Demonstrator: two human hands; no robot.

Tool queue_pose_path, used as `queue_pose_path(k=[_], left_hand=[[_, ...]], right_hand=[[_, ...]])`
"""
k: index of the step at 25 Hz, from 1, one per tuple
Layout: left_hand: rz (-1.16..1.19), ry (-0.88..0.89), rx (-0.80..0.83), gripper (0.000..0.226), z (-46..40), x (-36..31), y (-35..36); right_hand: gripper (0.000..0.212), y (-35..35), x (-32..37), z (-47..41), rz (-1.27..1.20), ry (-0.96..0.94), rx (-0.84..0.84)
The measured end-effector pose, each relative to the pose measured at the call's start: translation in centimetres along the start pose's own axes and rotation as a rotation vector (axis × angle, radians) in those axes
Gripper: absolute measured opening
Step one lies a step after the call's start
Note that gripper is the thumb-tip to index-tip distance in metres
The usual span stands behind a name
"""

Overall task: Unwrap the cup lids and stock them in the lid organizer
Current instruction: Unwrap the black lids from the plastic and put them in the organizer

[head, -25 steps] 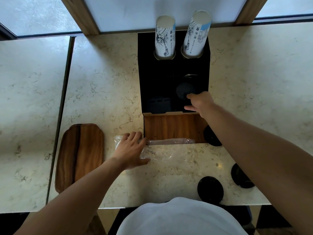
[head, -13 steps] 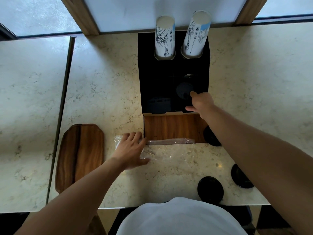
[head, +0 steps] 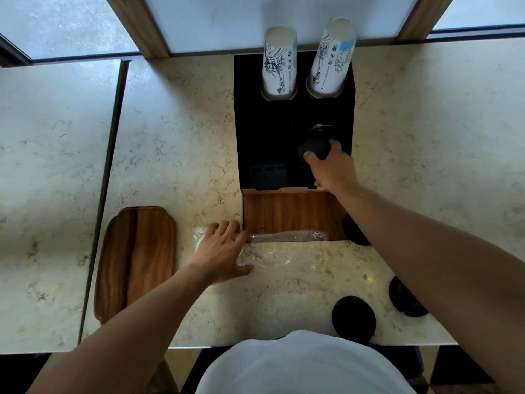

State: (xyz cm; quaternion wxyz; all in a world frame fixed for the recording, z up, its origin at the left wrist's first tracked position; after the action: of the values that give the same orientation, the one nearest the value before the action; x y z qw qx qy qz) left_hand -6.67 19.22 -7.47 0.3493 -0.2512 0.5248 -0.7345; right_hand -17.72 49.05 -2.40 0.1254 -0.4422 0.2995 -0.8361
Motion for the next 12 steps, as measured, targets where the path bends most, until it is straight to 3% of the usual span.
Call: queue_pose_path(k=[6,12], left_hand=[[0.007,-0.001,-0.001,0.088,-0.1,0.0,0.1],[0.011,-0.007,0.003,0.088,-0.2,0.0,0.3]], right_hand=[[0.108,0.8,-1.2,-0.2,0.161,-0.138,0.011],[0.110,0.9,-1.3,-1.1,0.080,-0.128,0.024]])
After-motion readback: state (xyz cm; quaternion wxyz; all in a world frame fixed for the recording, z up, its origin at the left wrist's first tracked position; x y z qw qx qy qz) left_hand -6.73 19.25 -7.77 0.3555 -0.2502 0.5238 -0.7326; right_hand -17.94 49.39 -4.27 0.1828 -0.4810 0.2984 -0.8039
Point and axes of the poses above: each hand's wrist, its own z-axis away from the middle knuckle, its own y-axis out of the palm, x = y × z, the point moved 2 cm from there along -z, towards the middle knuckle, and after that the axes turned 1 degree about -z, right-handed, at the moved point
